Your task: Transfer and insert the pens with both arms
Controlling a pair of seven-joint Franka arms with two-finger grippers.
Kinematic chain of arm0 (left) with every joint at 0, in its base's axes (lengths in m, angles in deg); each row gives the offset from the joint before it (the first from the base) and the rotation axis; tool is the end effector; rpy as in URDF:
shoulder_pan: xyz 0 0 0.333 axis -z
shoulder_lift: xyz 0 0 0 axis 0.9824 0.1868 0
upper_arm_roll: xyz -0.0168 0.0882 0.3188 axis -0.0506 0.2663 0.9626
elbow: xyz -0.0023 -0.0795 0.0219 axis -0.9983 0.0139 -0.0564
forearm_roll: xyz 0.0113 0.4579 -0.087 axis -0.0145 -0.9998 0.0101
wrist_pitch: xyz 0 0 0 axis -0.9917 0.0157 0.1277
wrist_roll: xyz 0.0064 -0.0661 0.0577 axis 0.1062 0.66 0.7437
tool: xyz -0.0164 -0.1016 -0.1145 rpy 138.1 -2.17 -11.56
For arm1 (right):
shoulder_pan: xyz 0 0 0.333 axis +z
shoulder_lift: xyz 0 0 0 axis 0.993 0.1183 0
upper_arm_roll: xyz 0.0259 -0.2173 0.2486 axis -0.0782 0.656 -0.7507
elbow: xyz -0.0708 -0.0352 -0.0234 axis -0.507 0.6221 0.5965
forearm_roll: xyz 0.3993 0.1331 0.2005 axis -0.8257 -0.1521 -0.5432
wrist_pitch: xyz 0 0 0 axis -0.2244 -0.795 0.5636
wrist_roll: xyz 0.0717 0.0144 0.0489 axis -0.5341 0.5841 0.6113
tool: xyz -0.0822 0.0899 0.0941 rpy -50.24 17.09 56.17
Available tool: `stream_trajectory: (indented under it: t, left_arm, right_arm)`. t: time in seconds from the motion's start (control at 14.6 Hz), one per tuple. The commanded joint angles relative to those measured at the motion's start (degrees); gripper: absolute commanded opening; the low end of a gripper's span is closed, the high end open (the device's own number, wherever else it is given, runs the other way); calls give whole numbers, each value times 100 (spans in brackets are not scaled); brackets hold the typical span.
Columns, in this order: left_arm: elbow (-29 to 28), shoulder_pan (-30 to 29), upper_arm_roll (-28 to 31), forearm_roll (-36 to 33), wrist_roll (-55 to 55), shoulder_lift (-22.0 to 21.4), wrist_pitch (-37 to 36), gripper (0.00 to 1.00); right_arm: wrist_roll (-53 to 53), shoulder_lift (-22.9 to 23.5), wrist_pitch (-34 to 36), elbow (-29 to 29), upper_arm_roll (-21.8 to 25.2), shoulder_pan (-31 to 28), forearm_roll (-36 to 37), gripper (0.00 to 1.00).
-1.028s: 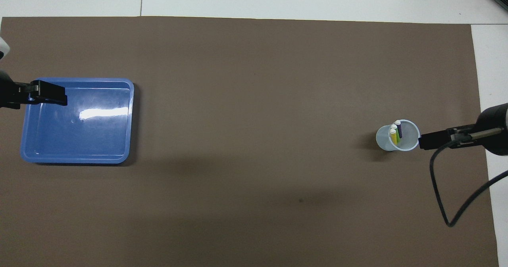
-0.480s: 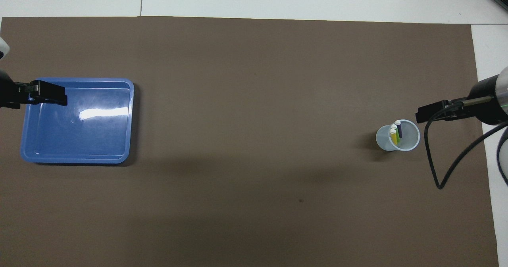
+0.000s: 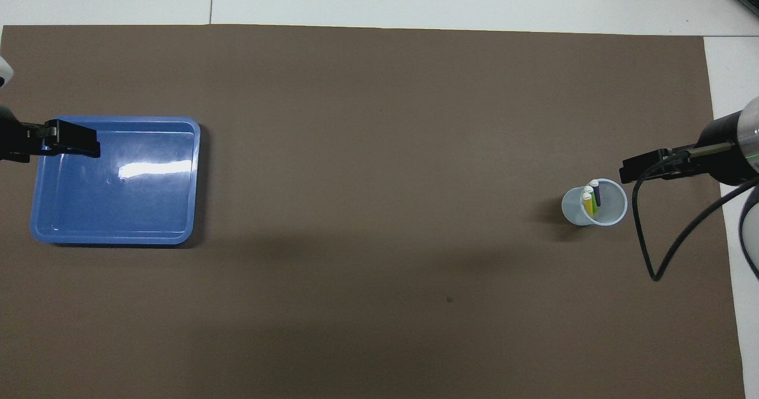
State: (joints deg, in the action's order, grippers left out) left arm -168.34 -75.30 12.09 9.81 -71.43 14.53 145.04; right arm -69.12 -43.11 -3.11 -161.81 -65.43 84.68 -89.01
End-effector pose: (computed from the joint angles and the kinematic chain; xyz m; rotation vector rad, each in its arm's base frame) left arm 0.6339 -0.0406 0.5850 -3.1312 -0.0113 -0.1082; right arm 0.6210 0.0299 0.5798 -3.1117 -0.1371 -0.0012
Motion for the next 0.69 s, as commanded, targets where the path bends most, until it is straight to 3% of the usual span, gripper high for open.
stream_trajectory:
  t: [0.0,0.62]
  left_arm:
    - [185,107,106,-30,-43,103,10,100]
    - [194,81,71,102,-43,94,19,100]
  right_arm:
    - [72,-18,-94,-1,-43,-51,60,100]
    - [80,-26,-120,8,-131,-192,69,100]
